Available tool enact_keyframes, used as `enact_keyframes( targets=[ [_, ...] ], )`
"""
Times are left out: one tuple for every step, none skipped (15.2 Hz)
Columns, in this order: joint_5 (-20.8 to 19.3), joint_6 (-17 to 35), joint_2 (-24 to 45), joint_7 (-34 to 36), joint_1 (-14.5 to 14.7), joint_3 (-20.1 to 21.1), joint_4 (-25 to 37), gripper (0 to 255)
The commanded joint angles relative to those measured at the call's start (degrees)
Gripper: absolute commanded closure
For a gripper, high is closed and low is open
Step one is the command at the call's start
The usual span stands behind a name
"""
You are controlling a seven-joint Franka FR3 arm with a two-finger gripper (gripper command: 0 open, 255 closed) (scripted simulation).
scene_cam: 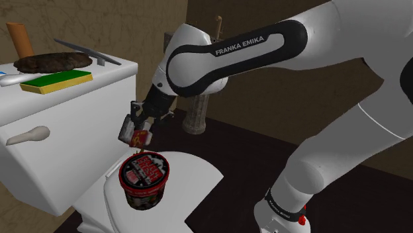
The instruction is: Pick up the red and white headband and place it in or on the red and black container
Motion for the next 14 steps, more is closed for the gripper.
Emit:
enact_keyframes(
  targets=[
    [3.0, -0.7, -4.4, -1.9, 1.6, -1.4, -3.9, 255],
    [4.4, -1.4, -7.1, -2.6, 2.6, -2.0, -5.9, 255],
    [4.5, -0.5, -6.6, -2.7, 2.7, -1.9, -6.4, 255],
    [4.7, 0.4, -6.1, -2.9, 2.8, -1.7, -6.8, 255],
    [4.9, 1.3, -5.6, -3.1, 2.8, -1.5, -7.3, 255],
    [5.1, 2.2, -5.1, -3.4, 2.9, -1.3, -7.7, 255],
    [5.3, 3.1, -4.6, -3.6, 2.9, -1.1, -8.1, 255],
    [5.5, 4.1, -4.0, -3.8, 3.0, -0.9, -8.4, 255],
    [5.7, 5.0, -3.5, -4.0, 3.0, -0.7, -8.8, 255],
    [5.9, 5.9, -2.9, -4.2, 3.1, -0.5, -9.2, 255],
    [6.0, 6.9, -2.2, -4.4, 3.1, -0.3, -9.5, 255],
    [6.2, 7.8, -1.6, -4.6, 3.1, -0.1, -9.9, 255],
    [6.4, 8.8, -0.9, -4.8, 3.2, 0.1, -10.2, 255],
    [6.5, 9.7, -0.3, -5.0, 3.2, 0.3, -10.5, 255]
  ],
)
